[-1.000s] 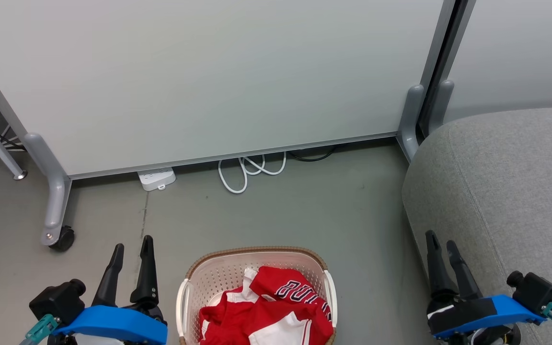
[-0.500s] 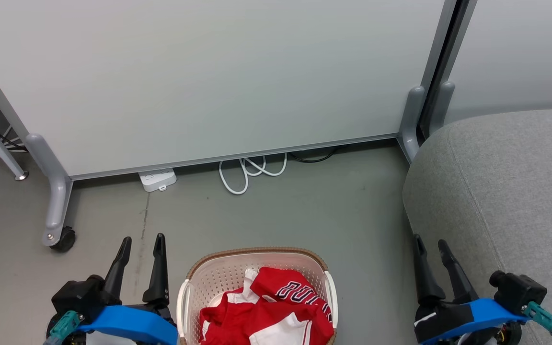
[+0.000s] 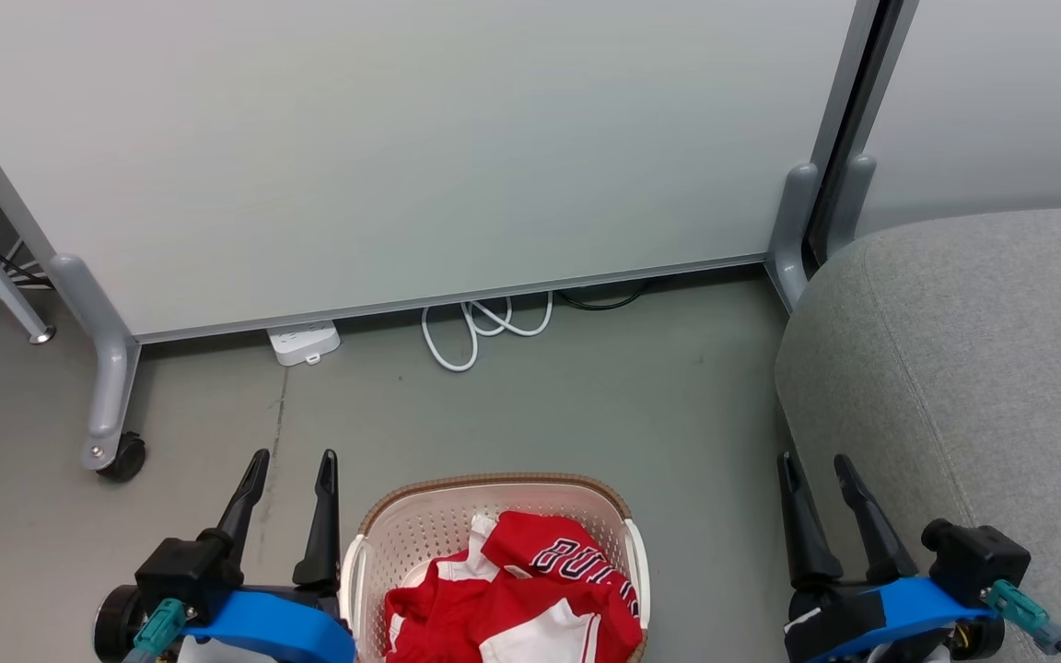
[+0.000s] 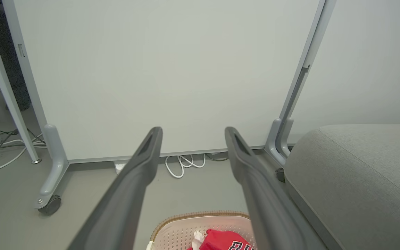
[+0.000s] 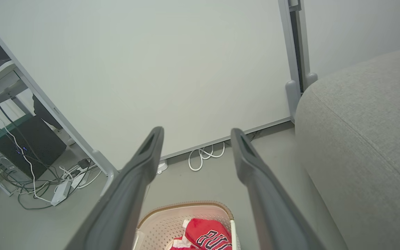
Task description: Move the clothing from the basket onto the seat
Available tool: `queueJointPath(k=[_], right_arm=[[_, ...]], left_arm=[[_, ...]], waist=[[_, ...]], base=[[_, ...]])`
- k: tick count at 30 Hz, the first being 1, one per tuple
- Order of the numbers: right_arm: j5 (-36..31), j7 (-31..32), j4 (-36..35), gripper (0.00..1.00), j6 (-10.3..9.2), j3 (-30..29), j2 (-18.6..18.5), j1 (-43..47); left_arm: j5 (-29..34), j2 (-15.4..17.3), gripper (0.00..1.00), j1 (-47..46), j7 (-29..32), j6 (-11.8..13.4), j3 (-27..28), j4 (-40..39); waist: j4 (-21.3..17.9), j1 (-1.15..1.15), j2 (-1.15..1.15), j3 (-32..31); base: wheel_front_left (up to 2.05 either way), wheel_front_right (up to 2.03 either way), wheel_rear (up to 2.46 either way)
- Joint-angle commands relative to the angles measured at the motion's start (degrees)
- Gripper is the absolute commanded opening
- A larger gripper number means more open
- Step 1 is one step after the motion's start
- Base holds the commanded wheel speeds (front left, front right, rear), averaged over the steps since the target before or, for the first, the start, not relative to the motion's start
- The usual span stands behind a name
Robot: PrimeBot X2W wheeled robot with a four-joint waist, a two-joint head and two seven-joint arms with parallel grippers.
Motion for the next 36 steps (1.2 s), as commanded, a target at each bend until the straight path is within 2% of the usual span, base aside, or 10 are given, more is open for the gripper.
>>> queueJointPath(k=[1, 28, 36], right_arm=[[-1.8, -0.6, -0.1, 1.0, 0.0, 0.3, -0.3, -1.1], [-12.1, -3.3, 0.6, 1.0, -0.01, 1.6, -0.3, -0.9], [-11.6, -3.3, 0.9, 1.0, -0.01, 1.5, -0.3, -1.2]], left_arm=[[1.8, 0.4, 1.0, -1.0, -0.6, 0.0, -0.3, 0.0], [13.3, 0.5, 1.0, -1.1, -3.5, 0.1, -2.1, 1.5], [12.8, 0.5, 1.0, -1.1, -3.4, -0.3, -1.5, 2.0]], waist=[[0.0, 0.0, 0.0, 0.1], [0.4, 0.0, 0.0, 0.5], [0.3, 0.0, 0.0, 0.6]], base=[[0.0, 0.0, 0.0], [0.0, 0.0, 0.0], [0.0, 0.0, 0.0]])
